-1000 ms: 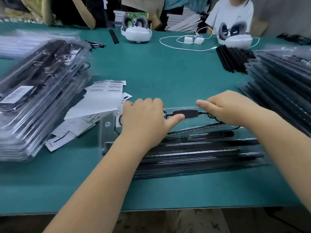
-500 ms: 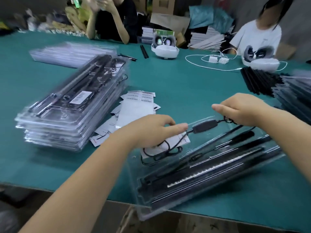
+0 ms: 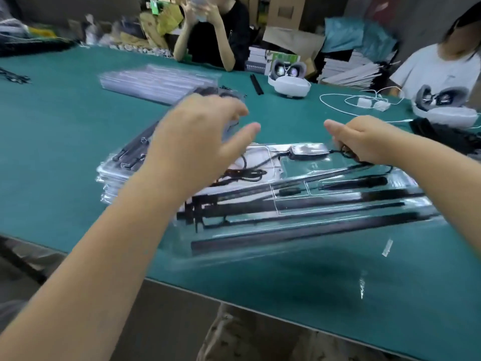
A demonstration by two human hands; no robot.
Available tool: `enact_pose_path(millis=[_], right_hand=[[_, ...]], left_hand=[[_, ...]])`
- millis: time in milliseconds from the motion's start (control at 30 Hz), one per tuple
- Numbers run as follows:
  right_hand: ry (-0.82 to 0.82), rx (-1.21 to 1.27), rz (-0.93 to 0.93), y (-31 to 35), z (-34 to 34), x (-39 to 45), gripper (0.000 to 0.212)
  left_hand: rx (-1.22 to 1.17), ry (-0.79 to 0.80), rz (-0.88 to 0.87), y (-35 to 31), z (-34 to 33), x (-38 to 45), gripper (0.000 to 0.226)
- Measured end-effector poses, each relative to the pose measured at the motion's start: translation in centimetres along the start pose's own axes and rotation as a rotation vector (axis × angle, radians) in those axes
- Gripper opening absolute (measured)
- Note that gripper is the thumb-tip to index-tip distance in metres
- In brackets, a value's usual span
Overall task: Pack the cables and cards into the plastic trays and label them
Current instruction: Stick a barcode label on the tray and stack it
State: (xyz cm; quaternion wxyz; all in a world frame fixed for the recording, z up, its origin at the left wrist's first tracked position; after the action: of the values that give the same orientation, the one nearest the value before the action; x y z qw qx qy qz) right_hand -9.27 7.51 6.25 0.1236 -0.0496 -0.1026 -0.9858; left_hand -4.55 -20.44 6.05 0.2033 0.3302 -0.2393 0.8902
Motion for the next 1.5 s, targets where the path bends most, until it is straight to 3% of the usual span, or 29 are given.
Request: enact_pose_path(millis=[67, 100, 200, 267, 333, 400, 467, 567, 633, 700, 833, 1000, 1167, 1233, 1300, 1500], right_hand=[[-0.028, 0.061, -0.064, 0.3, -0.4, 0.1, 0.089], [-0.034, 0.080, -0.081, 0.6, -0.7, 0.1, 0.086], [-0.107, 0.140, -0.137, 2.5, -1.4, 0.5, 0.052], [-0.097, 0.267, -0.267, 3.6, -2.4, 1.2, 0.071], [-0.072, 0.538, -0.353, 5.2, -3.9, 2.0, 0.075], [-0.034, 0.900, -0.404, 7.2, -5.2, 2.7, 0.058], [0.000, 1.108, -0.408, 8.8, -5.9, 3.3, 0.042], [0.035, 1.303, -0.381, 11.3, -6.2, 3.4, 0.022], [-0.042, 1.422, -0.329, 12.8, -6.3, 3.4, 0.012], [-0.145, 1.509, -0.259, 14.3, -6.5, 3.3, 0.005], [-0.342, 1.488, -0.294, 17.4, -8.1, 3.7, 0.014], [-0.481, 1.401, -0.392, 20.3, -10.9, 4.2, 0.019], [-0.335, 1.235, -0.293, 21.1, -12.2, 4.3, 0.036], [-0.297, 1.197, -0.242, 21.3, -12.3, 4.3, 0.063], [-0.287, 1.139, -0.207, 21.5, -12.4, 4.3, 0.077], [-0.333, 1.170, -0.182, 21.2, -12.1, 4.2, 0.070]], left_hand=[[-0.200, -0.260, 0.052, 2.0, 2.5, 0.5, 0.034], [-0.296, -0.292, 0.142, 3.6, 3.1, 0.9, 0.027], [-0.504, -0.159, 0.576, 7.8, 3.2, 2.2, 0.032], [-0.665, -0.070, 0.850, 8.9, 2.4, 2.6, 0.031], [-0.733, 0.055, 0.941, 7.5, 1.1, 1.9, 0.026], [-0.670, 0.228, 0.886, 5.3, -0.7, 0.7, 0.053], [-0.544, 0.285, 0.772, 3.3, -1.8, -0.9, 0.080], [-0.619, 0.164, 0.736, 3.8, -1.3, -0.5, 0.060], [-0.624, 0.203, 0.777, 5.7, -0.4, 0.8, 0.070], [-0.571, 0.229, 0.749, 7.7, 0.6, 1.9, 0.065], [-0.649, 0.281, 0.731, 11.3, 1.3, 2.2, 0.042], [-0.624, 0.336, 0.802, 16.5, 3.1, 0.8, 0.042], [-0.167, 0.241, 0.817, 17.4, 1.8, -0.3, 0.049], [-0.046, 0.218, 0.841, 16.8, 0.9, -1.0, 0.044], [0.032, 0.193, 0.836, 16.1, 0.6, -1.3, 0.035], [0.247, 0.119, 0.828, 15.1, 0.3, -1.1, 0.020]])
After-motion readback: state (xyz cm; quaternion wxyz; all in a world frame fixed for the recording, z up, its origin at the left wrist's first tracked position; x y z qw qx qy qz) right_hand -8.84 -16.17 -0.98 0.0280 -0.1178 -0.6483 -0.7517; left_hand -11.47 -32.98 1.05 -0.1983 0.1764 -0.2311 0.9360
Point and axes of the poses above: each hand's wrist, its own x-axis towards the middle knuckle, its own z-axis out of the back of the hand, y = z × x, the point moved 2 cm from there along x, towards the middle knuckle, and after that the axes turned 10 degrees about z, right-handed, at the moved point
